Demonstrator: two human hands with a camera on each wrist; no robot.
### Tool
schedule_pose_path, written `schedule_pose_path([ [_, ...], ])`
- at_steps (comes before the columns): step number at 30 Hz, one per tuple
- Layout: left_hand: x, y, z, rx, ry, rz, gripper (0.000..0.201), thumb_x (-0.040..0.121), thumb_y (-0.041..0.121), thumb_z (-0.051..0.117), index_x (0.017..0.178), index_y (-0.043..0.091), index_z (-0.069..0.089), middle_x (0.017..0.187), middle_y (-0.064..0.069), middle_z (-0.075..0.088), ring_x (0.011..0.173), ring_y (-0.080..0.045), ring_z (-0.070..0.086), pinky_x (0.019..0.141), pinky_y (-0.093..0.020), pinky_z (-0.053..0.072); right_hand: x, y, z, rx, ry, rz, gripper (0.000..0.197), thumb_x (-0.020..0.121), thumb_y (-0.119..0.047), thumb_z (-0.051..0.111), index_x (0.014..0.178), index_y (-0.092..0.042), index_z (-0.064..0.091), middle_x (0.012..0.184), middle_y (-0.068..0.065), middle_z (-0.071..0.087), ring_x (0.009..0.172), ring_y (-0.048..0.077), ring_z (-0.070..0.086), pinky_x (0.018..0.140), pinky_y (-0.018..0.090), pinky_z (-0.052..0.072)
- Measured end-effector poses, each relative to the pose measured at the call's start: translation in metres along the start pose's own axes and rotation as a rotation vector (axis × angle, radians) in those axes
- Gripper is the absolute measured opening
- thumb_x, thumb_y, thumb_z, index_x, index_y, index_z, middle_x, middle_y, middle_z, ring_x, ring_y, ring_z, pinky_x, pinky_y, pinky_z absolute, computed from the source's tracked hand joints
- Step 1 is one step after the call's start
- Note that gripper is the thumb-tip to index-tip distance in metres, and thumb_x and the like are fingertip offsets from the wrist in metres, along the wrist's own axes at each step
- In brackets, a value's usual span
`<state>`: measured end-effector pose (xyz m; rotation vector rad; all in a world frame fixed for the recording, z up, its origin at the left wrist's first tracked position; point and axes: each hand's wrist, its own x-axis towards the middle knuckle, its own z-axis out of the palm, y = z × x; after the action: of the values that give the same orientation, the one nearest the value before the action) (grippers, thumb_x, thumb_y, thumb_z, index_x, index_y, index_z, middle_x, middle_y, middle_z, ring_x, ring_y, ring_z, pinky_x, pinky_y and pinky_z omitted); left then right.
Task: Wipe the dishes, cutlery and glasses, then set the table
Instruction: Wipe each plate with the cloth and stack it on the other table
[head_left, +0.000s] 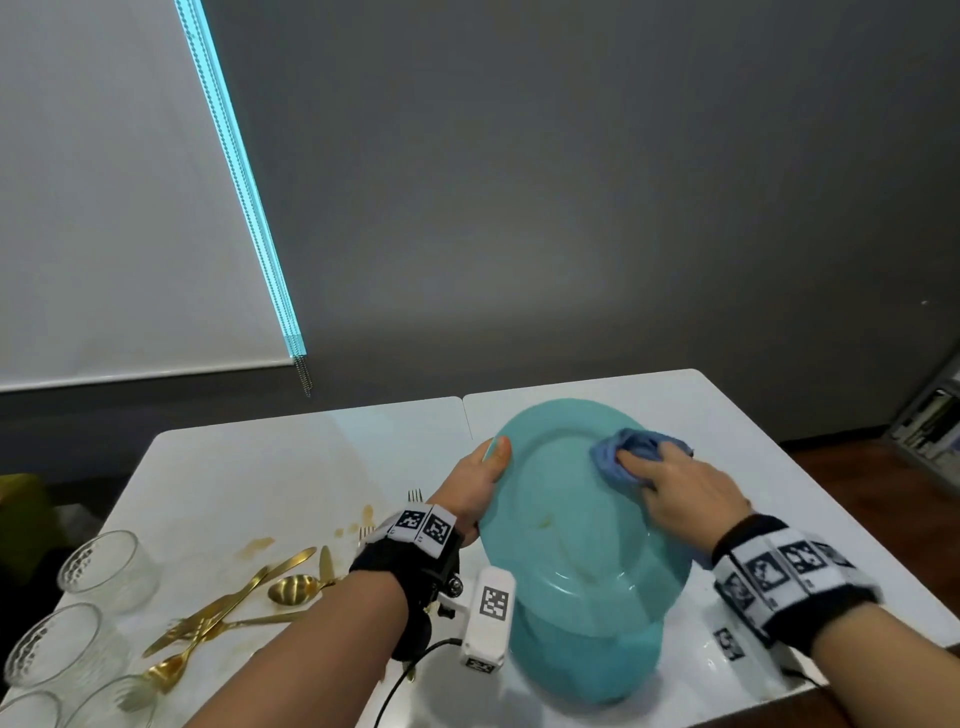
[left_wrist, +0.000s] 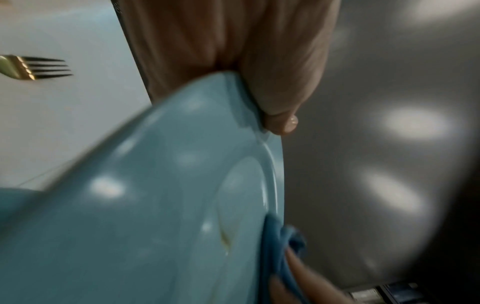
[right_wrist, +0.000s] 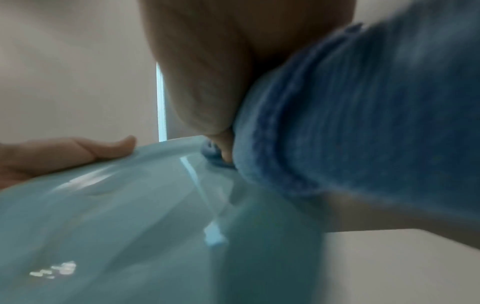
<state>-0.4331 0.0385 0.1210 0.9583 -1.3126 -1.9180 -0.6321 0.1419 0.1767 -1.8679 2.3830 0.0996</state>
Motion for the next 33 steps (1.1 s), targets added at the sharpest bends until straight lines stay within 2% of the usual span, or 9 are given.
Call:
schedule_pose_path([
  [3,-0.003,0.004,0.016,0.058,-0.003,0.029,0.032,0.101,0.031,0.036,0.119,0.012,0.055,0.115,-0.014,0.064,0.094,-0.027,0.063,0.091,-0.042,0.051,-0.004,-0.041,0.015,0.131,0.044,-0.097,0.044,0.099,-0.037,0.032,0.142,-0.04,0.029,0.13,0.01,0.039,0.111,0.033,0.054,0.087,0.036,0.043],
  [6,-0.002,0.001,0.012,0.085,0.022,0.06,0.029,0.101,0.031,0.037,0.113,0.015,0.058,0.114,-0.01,0.065,0.1,-0.025,0.062,0.098,-0.043,0.049,-0.026,-0.057,0.043,0.082,-0.059,-0.318,0.051,0.089,-0.036,0.022,0.138,-0.042,0.034,0.12,0.009,0.042,0.099,0.033,0.056,0.077,0.036,0.044],
  [10,-0.006,-0.002,0.003,0.067,0.01,0.055,0.022,0.1,0.03,0.037,0.105,0.023,0.058,0.099,-0.003,0.067,0.084,-0.017,0.065,0.078,-0.031,0.055,-0.047,-0.018,0.061,-0.031,-0.224,-0.42,0.044,0.085,-0.036,0.024,0.123,-0.052,0.037,0.114,0.005,0.05,0.098,0.031,0.06,0.071,0.036,0.047],
  [14,-0.008,0.003,0.006,0.074,-0.013,0.046,0.025,0.1,0.033,0.037,0.114,0.021,0.055,0.111,-0.009,0.064,0.095,-0.024,0.062,0.09,-0.04,0.051,-0.033,0.035,0.038,-0.115,-0.121,-0.132,0.047,0.093,-0.021,0.038,0.127,-0.054,0.044,0.129,-0.001,0.043,0.113,0.023,0.053,0.082,0.032,0.045],
  [18,-0.012,0.005,0.019,0.08,-0.056,0.034,0.026,0.1,0.035,0.037,0.114,0.023,0.054,0.111,-0.007,0.065,0.096,-0.023,0.063,0.09,-0.041,0.051,-0.004,0.036,0.015,0.212,0.165,0.194,0.049,0.095,-0.022,0.041,0.14,-0.039,0.035,0.135,0.012,0.039,0.11,0.038,0.054,0.088,0.04,0.047],
  [22,-0.013,0.006,0.033,0.134,-0.048,0.034,0.029,0.099,0.04,0.04,0.117,0.023,0.055,0.12,-0.01,0.064,0.104,-0.026,0.064,0.094,-0.043,0.051,0.004,-0.012,0.011,0.241,0.153,0.109,0.054,0.098,-0.026,0.039,0.147,-0.034,0.019,0.131,0.018,0.037,0.109,0.041,0.053,0.085,0.041,0.045],
  [26,-0.011,0.008,0.028,0.143,-0.005,0.061,0.034,0.096,0.044,0.043,0.116,0.022,0.058,0.119,-0.012,0.065,0.105,-0.029,0.064,0.095,-0.047,0.05,-0.009,-0.038,0.031,0.175,0.026,-0.082,0.049,0.098,-0.026,0.036,0.145,-0.034,0.025,0.126,0.012,0.038,0.107,0.035,0.053,0.084,0.039,0.046],
  [29,-0.011,0.008,0.021,0.053,-0.001,0.059,0.026,0.101,0.034,0.036,0.113,0.022,0.056,0.113,-0.007,0.065,0.095,-0.022,0.064,0.085,-0.037,0.054,-0.006,-0.009,0.025,0.23,0.068,0.16,0.057,0.097,-0.019,0.039,0.148,-0.029,0.015,0.133,0.018,0.036,0.115,0.038,0.05,0.088,0.041,0.044],
  [33,-0.014,0.006,0.027,0.048,-0.039,0.065,0.024,0.1,0.033,0.038,0.113,0.023,0.056,0.111,-0.006,0.066,0.096,-0.022,0.064,0.087,-0.038,0.053,0.002,0.011,0.014,0.433,0.15,0.407,0.052,0.094,-0.013,0.039,0.144,-0.02,0.024,0.134,0.025,0.038,0.119,0.043,0.045,0.095,0.044,0.04],
])
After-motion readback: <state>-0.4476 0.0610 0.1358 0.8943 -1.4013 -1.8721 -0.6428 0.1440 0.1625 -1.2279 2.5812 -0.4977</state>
